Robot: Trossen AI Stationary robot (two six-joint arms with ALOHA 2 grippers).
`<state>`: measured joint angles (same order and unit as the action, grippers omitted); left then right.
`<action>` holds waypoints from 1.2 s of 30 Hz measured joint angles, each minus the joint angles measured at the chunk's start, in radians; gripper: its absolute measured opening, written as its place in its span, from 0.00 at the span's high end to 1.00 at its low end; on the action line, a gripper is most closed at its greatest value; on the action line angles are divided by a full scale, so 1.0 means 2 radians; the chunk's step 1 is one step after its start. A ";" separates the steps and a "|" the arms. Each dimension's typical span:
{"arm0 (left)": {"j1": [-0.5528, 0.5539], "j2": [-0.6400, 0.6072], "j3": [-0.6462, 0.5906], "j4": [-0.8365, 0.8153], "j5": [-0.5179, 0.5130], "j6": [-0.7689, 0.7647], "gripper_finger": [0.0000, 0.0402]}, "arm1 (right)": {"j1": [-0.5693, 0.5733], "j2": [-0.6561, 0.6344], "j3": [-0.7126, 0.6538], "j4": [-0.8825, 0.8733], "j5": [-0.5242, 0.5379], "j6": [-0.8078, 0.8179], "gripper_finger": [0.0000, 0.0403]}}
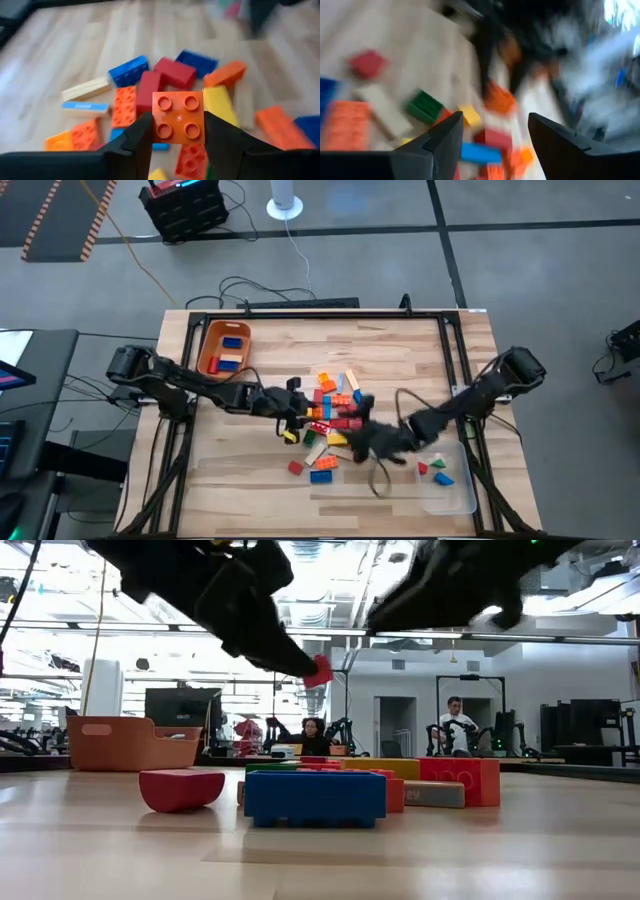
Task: Sort blocks by size
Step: Put the small orange game piece into the transparent bin
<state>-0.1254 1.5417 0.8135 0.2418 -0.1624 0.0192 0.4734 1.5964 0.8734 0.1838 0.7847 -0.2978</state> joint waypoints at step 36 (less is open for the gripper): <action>0.025 -0.001 0.000 0.118 0.193 -0.168 0.64 | -0.046 0.023 0.031 0.072 -0.110 -0.287 0.37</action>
<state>-0.0750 1.5402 0.8139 0.4772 0.2241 -0.3172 0.3815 1.6424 0.9360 0.3279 0.5640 -0.8724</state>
